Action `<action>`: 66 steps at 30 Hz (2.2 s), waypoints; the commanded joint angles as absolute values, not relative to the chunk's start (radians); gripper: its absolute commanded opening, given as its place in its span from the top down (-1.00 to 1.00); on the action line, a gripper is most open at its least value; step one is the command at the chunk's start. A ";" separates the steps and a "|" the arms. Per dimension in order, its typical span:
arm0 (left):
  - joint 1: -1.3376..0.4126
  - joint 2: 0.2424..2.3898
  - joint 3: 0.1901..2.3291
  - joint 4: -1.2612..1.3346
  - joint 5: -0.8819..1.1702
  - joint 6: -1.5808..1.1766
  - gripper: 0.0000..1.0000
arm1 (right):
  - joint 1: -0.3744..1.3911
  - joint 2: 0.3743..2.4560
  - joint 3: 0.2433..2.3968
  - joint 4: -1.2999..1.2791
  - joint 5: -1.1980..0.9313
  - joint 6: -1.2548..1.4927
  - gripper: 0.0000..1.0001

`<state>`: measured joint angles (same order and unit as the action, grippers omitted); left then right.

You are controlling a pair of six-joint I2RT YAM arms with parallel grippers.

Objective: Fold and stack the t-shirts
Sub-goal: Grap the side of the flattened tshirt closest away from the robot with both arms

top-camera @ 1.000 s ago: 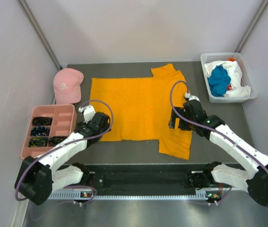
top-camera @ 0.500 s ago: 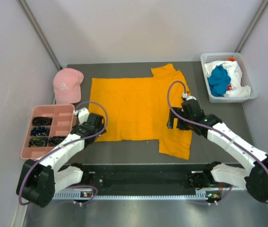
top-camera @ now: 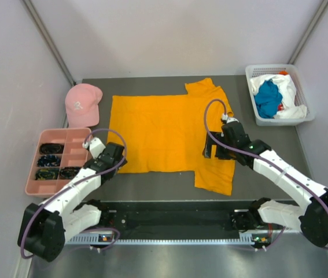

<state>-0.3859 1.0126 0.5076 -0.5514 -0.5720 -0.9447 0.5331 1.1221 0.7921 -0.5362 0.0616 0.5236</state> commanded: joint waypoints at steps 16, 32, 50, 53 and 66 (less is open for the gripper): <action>-0.380 0.957 0.505 -0.804 -0.719 -1.258 -0.80 | 0.548 1.150 0.831 -0.420 -0.058 0.466 -0.97; -0.376 1.057 0.439 -0.686 -0.657 -1.330 -0.35 | 0.548 1.150 0.859 -0.431 -0.075 0.453 -0.97; -0.367 1.055 0.485 -0.635 -0.698 -1.289 -0.34 | 0.546 1.180 0.865 -0.426 -0.083 0.443 -0.97; -0.364 1.084 0.482 -0.627 -0.692 -1.293 -0.34 | 0.548 1.175 0.868 -0.431 -0.080 0.440 -0.97; -0.319 1.149 0.417 -0.514 -0.606 -1.315 -0.26 | 0.545 1.177 0.871 -0.443 -0.074 0.428 -0.98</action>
<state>-0.3347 1.1324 0.4576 -0.5869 -0.6781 -1.2877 0.5346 1.1748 0.8204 -0.4541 -0.0765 0.4450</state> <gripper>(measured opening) 0.655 0.987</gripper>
